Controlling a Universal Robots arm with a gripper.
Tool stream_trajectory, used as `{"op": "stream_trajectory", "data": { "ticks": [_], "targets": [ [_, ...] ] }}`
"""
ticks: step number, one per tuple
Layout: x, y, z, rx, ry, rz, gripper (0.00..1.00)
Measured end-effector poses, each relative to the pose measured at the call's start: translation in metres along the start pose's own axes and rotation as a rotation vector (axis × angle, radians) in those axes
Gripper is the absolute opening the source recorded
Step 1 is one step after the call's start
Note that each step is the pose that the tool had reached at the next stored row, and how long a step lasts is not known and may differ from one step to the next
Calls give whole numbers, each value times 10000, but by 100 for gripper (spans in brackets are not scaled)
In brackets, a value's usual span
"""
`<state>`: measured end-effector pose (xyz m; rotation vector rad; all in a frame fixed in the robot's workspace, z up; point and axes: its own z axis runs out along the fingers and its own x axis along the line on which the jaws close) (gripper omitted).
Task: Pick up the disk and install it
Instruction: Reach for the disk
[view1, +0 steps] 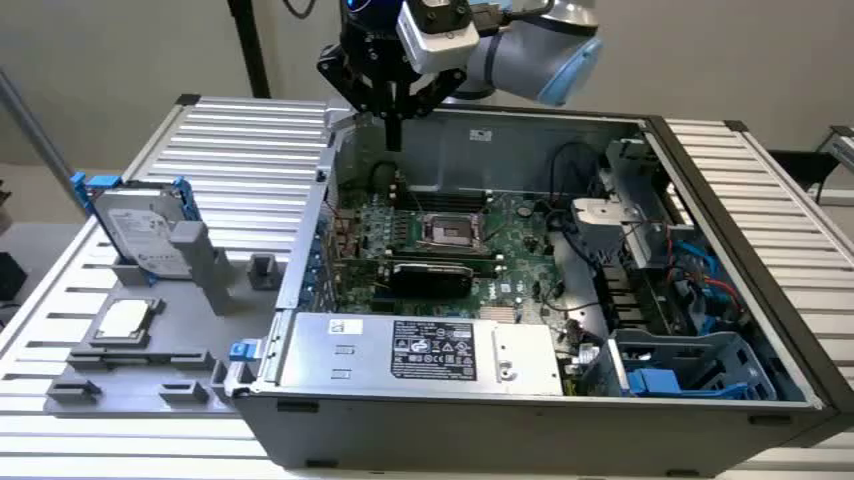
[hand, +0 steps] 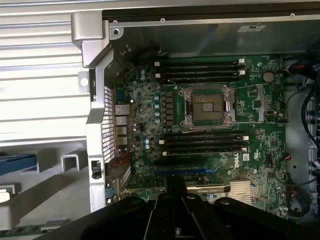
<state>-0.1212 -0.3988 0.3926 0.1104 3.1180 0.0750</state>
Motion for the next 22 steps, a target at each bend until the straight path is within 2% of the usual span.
{"op": "stream_trajectory", "data": {
  "ticks": [13,22],
  "targets": [
    [10,-1,0,0,-1,1,11],
    [409,-29,-9,0,0,0,11]
  ]
}}
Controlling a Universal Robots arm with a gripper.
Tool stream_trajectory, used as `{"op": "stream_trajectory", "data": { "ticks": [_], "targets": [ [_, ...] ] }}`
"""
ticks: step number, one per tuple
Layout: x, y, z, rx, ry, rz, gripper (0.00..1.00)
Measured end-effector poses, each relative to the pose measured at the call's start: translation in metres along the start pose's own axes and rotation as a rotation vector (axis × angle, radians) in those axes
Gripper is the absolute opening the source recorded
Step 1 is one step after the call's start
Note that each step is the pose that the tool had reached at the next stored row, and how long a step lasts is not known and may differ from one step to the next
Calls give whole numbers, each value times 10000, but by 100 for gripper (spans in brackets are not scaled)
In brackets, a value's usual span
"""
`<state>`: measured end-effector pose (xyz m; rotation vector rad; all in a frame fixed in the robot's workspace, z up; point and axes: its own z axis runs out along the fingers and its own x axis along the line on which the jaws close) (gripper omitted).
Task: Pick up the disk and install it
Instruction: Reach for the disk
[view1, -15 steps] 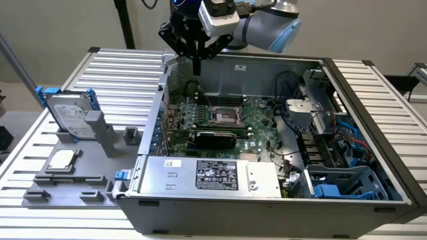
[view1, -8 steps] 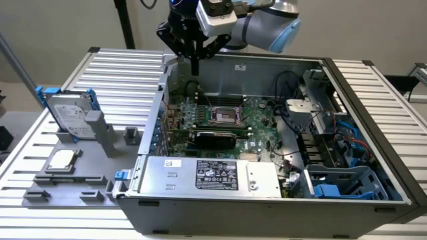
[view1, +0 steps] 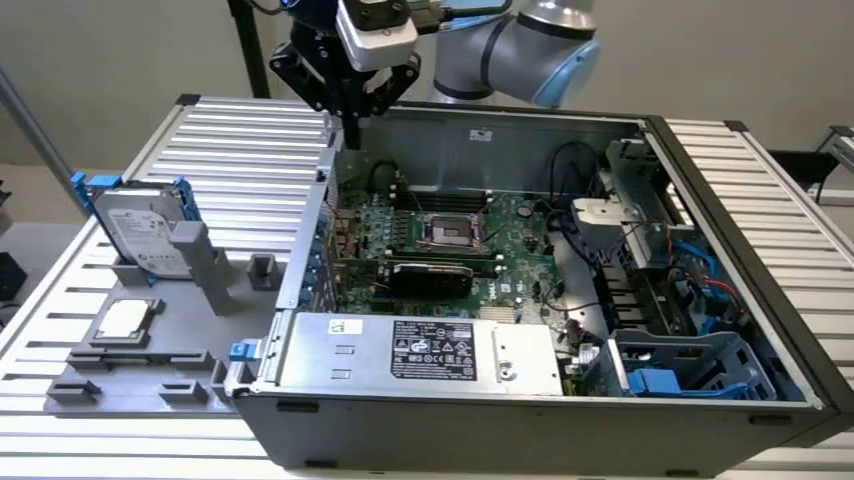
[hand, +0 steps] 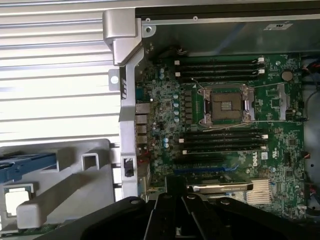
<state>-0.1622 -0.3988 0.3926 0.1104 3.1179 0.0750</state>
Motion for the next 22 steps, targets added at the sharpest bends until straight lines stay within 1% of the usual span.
{"op": "stream_trajectory", "data": {
  "ticks": [22],
  "targets": [
    [999,-66,-17,0,0,0,11]
  ]
}}
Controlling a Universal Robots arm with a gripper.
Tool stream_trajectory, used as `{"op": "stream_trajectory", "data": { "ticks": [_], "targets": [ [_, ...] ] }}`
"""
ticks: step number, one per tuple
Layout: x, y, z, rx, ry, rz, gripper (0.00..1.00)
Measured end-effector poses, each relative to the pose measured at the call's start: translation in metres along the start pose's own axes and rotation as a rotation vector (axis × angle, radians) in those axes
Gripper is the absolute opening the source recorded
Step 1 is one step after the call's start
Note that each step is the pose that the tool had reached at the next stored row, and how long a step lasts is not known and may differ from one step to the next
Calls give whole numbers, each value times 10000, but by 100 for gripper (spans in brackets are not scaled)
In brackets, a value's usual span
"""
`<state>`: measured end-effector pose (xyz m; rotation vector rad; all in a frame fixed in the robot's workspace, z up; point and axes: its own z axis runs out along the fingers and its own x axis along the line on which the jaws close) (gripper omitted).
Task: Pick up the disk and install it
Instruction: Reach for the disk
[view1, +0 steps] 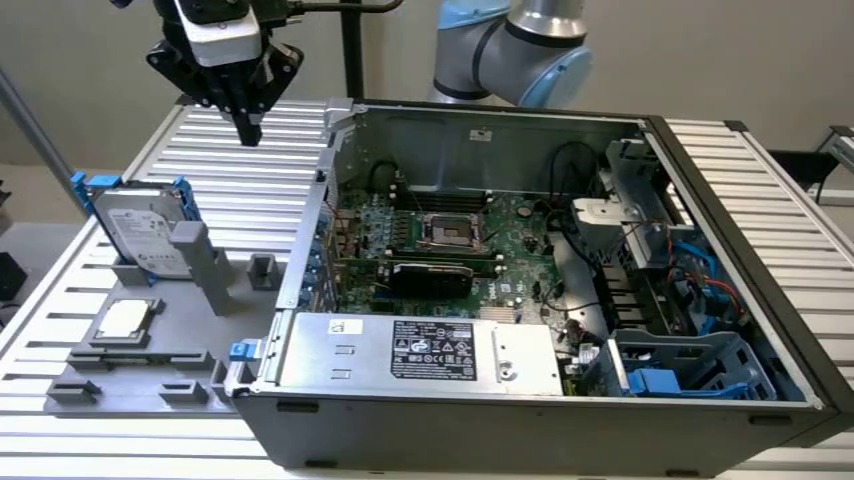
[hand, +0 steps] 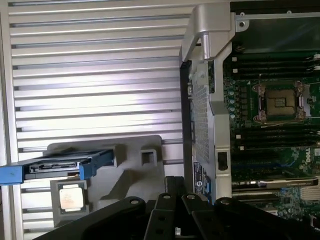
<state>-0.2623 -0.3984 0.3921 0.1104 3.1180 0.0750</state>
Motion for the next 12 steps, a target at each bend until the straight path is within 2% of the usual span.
{"op": "stream_trajectory", "data": {
  "ticks": [12],
  "targets": [
    [545,-25,5,3,0,0,11]
  ]
}}
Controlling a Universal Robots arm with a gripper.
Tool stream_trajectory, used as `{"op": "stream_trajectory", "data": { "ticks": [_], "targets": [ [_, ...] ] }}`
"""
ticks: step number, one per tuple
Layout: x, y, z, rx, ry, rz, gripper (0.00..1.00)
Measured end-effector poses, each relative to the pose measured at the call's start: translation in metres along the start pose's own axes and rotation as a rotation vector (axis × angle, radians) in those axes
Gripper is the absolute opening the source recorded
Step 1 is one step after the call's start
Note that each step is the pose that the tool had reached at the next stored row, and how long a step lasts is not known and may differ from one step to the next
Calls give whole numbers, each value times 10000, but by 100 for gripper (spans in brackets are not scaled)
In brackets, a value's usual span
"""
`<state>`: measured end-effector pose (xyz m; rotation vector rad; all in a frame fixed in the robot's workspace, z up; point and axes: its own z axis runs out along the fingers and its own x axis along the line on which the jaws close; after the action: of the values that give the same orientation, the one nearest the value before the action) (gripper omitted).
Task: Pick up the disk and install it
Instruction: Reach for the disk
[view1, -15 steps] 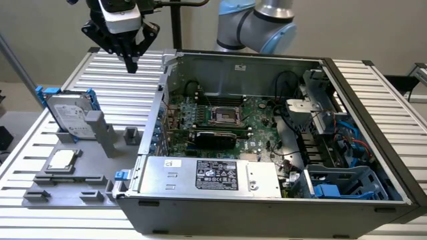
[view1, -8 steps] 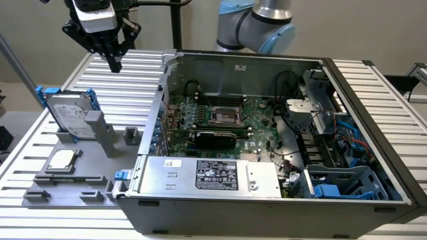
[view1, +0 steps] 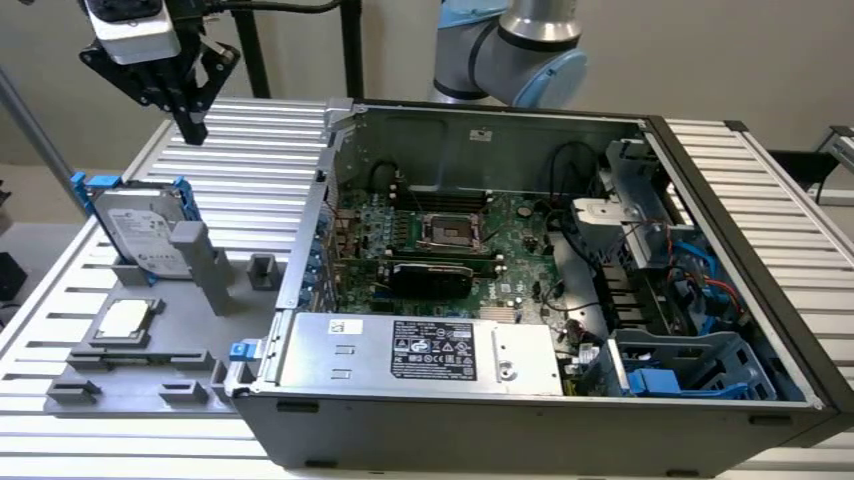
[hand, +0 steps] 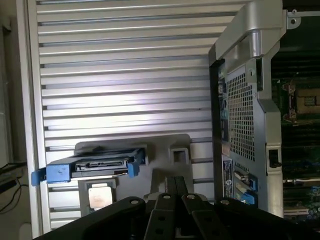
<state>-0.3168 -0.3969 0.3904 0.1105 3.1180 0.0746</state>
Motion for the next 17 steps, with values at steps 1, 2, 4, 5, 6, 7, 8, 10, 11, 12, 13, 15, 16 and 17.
{"op": "stream_trajectory", "data": {
  "ticks": [1,2,4,5,6,7,8,10,11,12,13,15,16,17],
  "targets": [
    [45,-2,2,0,0,0,11],
    [90,-4,3,0,0,-1,11],
    [183,-8,7,1,0,0,11],
    [226,-10,10,1,-1,0,11],
    [274,-12,12,2,0,0,11],
    [319,-14,15,2,-1,-1,11],
    [364,-16,17,3,0,-1,11],
    [454,-20,22,4,0,0,11],
    [499,-23,25,4,-1,0,11],
    [544,-25,28,4,-1,-1,11],
    [590,-27,30,5,-1,0,11],
    [682,-32,37,6,-1,-1,11],
    [727,-34,40,7,0,0,11],
    [776,-37,42,8,0,0,11]
  ]
}}
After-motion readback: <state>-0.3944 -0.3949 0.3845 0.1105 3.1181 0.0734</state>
